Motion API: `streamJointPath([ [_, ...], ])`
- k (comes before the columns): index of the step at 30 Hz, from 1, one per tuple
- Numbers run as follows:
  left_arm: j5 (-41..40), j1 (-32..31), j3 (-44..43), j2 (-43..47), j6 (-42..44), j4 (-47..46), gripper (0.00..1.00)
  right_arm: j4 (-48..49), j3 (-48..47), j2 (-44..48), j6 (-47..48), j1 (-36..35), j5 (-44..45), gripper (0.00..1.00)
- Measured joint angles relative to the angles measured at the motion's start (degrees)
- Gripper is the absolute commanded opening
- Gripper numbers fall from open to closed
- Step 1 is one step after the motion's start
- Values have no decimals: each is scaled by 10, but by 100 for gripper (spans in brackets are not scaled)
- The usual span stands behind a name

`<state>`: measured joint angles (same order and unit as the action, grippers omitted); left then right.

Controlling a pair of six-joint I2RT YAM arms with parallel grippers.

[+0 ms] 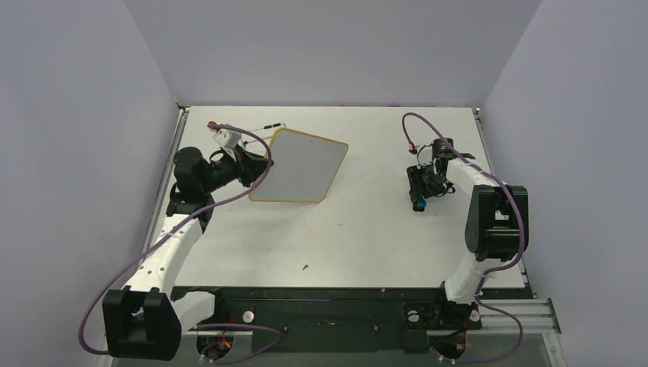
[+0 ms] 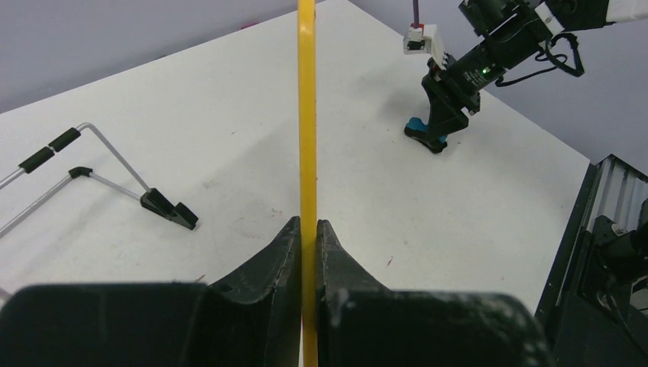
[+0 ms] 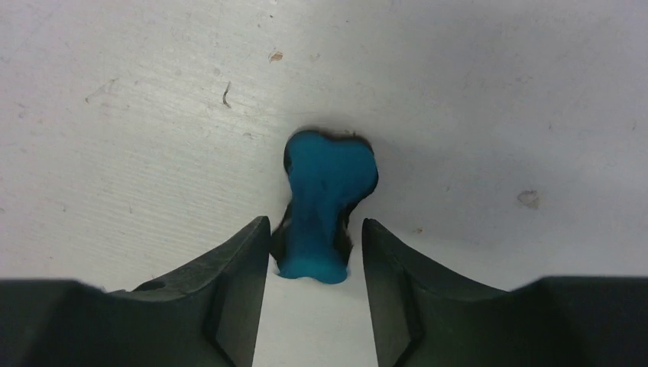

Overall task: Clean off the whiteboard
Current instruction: Place the whiteboard eraser at the center of the board, then place the whiteboard on the whiteboard stand.

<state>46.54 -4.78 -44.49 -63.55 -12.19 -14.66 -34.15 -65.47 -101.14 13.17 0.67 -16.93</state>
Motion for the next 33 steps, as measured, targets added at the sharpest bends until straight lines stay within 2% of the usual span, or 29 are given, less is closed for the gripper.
streamJointPath([
  [1, 0, 0, 0, 0, 3, 0, 0, -4, -2, 0, 1, 0, 1, 55],
  [3, -2, 1, 0, 1, 9, -2, 0, -12, -8, 0, 7, 0, 2, 59],
  [11, 2, 3, 0, 0, 21, -4, 0, -24, -12, 44, 12, 0, -21, 63],
  [14, 4, 4, 0, -1, 34, -4, 0, -26, -12, 72, 14, 0, -49, 78],
  [16, 9, 5, 0, -4, 50, -5, 0, -38, -16, 85, 30, 0, -87, 81],
  [20, 27, 5, -7, -18, 81, -9, 0, -78, -19, 105, 128, -10, -189, 82],
  [22, 37, 5, -9, -23, 98, -12, 0, -102, -19, 126, 217, -28, -247, 87],
  [24, 47, 5, -9, -23, 114, -12, 0, -124, -24, 152, 307, -44, -295, 86],
  [27, 58, 5, -4, -16, 143, -12, 0, -174, -121, 154, 399, -85, -331, 84],
  [31, 66, 5, 1, -9, 173, -8, 0, -234, -381, 60, 463, -144, -359, 81],
  [33, 68, 5, 1, -9, 184, -7, 0, -250, -470, 14, 474, -176, -363, 81],
])
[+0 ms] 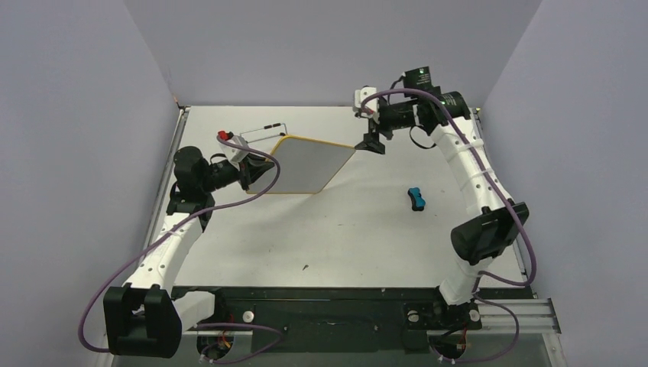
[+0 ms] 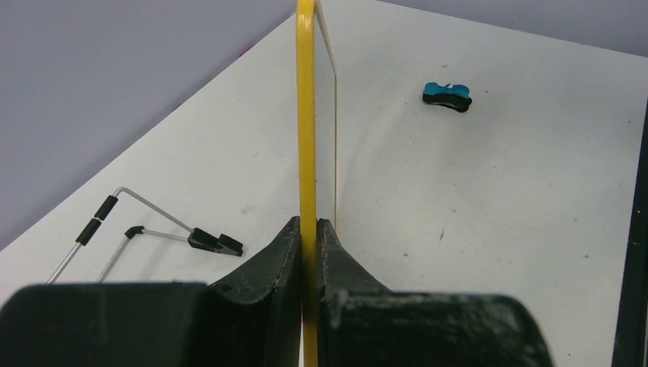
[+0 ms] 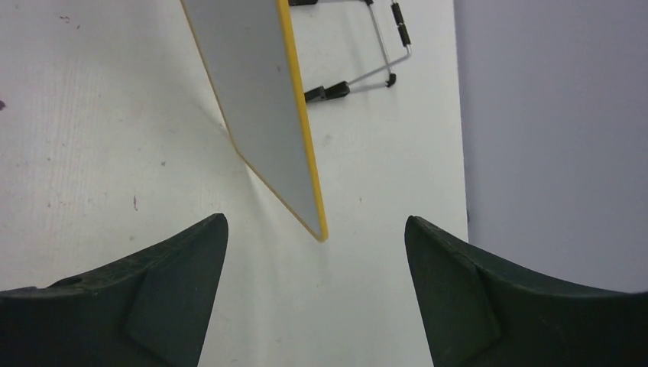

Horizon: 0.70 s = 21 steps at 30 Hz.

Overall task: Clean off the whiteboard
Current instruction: Place the whiteboard on the whiteboard stand.

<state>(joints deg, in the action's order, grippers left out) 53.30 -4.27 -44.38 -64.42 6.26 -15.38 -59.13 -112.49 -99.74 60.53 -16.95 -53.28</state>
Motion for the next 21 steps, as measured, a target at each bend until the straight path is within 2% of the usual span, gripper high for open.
streamJointPath([
  [3, 6, 0, 0, 0, 10, 1, 0, -25, -47, -47, 0, -44, 8, 81],
  [9, 17, 2, 8, 0, 18, -11, 0, -42, -73, -129, -22, -96, 36, 77],
  [15, 29, 3, 19, -8, 17, -25, 0, -43, -106, -174, -48, -105, 57, 55],
  [18, 30, 3, 22, -16, 17, -29, 0, -40, -124, -188, -61, -108, 64, 58],
  [21, 30, 11, 23, -29, 14, -48, 0, -32, -132, -192, -84, -106, 66, 72],
])
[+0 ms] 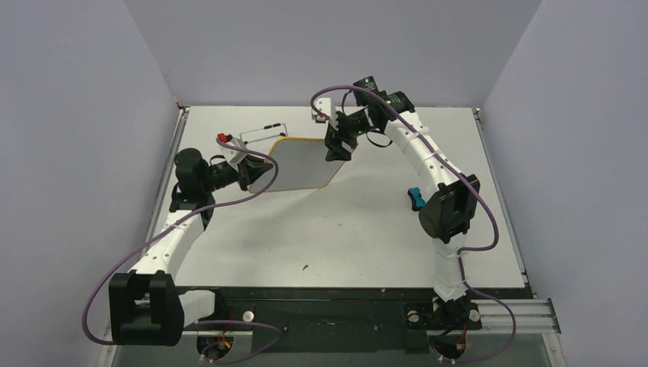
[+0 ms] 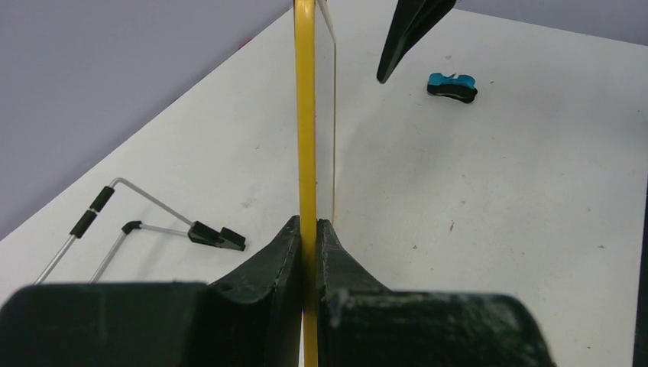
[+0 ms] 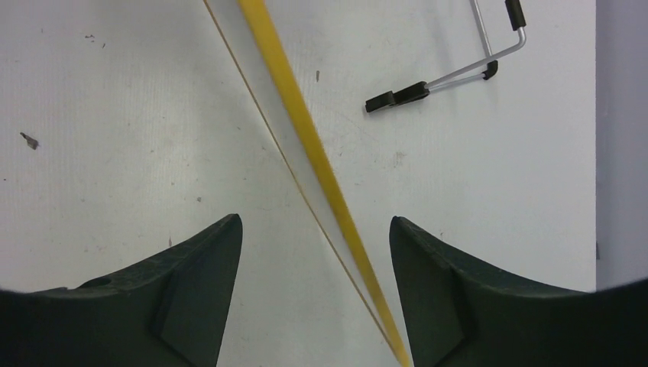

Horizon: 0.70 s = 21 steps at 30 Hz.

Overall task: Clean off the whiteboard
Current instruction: Place the whiteboard on the whiteboard stand.

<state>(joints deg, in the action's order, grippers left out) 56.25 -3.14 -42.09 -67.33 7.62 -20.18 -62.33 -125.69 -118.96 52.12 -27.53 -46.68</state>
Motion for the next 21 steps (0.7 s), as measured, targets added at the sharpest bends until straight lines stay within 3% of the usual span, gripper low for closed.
streamJointPath([
  [4, 10, 39, 6, -38, -62, -74, 0, 21, -7, 5, -49, 21, -27, 82],
  [7, 12, 64, 0, -86, -109, -139, 0, 39, 11, 28, -76, 63, -54, 83],
  [13, 36, 86, -77, -194, -184, -216, 0, 70, 159, 178, -97, 137, -80, 83],
  [17, 61, 109, -139, -266, -235, -269, 0, 83, 295, 277, -88, 112, -102, 83],
  [21, 75, 126, -191, -340, -312, -357, 0, 83, 404, 302, -73, 68, -110, 84],
])
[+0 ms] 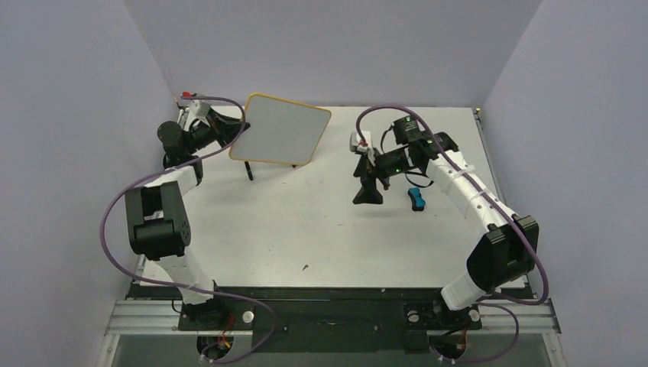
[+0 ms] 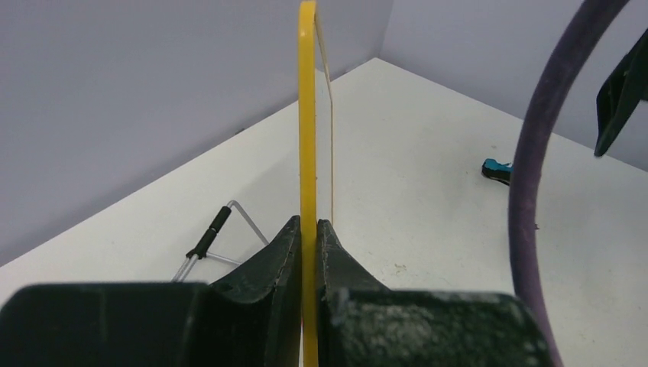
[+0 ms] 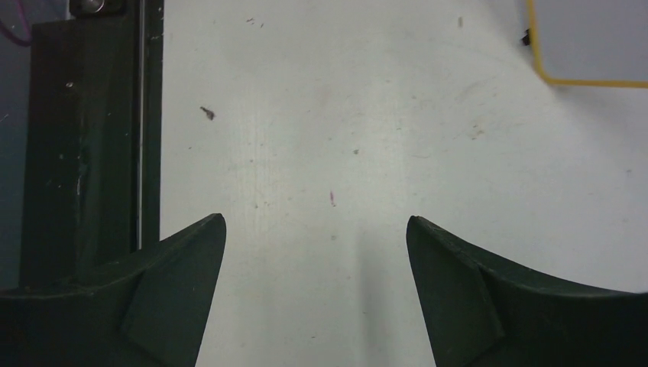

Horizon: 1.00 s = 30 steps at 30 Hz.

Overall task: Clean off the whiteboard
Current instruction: Place the whiteboard on the whiteboard stand.

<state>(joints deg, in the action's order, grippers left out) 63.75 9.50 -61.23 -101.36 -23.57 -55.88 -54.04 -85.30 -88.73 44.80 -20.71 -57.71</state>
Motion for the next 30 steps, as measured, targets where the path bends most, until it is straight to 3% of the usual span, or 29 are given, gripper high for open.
streamJointPath([
  [8, 5, -12, -70, -81, -89, -92, 0, 6, 55, -13, 8, -15, 5, 84],
  [30, -53, -60, -270, -189, -58, -12, 0, 22, 57, -38, 7, -19, 10, 84],
])
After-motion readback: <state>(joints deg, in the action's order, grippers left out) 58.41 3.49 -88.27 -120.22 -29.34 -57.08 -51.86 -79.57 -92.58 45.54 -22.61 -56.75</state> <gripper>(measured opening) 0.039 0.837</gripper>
